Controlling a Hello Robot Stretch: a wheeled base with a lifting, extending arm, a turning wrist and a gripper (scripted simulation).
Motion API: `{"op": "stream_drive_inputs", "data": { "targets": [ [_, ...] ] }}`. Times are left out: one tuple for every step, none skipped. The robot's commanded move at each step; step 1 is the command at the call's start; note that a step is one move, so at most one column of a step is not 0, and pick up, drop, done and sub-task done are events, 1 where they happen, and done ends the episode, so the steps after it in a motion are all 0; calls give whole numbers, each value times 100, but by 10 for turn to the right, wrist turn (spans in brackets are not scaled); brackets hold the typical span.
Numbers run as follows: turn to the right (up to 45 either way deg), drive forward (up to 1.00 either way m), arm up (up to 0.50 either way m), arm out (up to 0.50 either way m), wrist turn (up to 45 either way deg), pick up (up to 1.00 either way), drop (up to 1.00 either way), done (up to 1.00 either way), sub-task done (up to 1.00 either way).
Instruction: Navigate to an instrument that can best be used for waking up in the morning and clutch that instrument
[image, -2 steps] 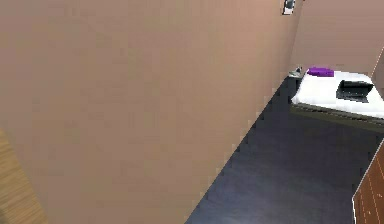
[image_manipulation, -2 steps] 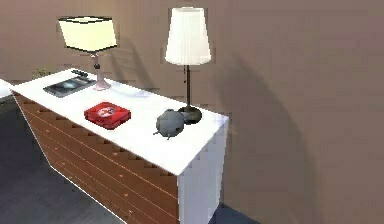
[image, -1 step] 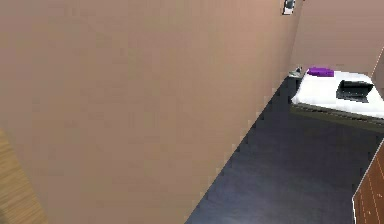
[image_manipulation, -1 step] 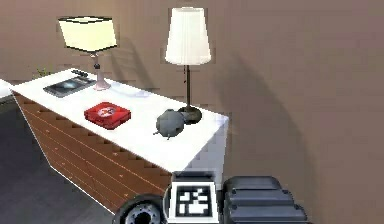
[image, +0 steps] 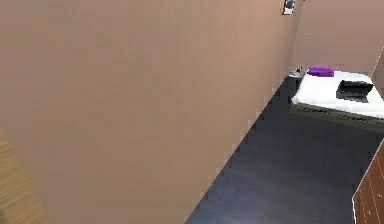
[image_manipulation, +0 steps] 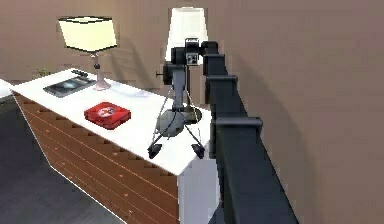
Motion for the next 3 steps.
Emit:
{"op": "stream_drive_inputs", "data": {
  "targets": [
    [0,0,0,0,450,0,0,0,0],
    [0,0,0,0,450,0,0,0,0],
    [0,0,0,0,450,0,0,0,0]
  ]
}}
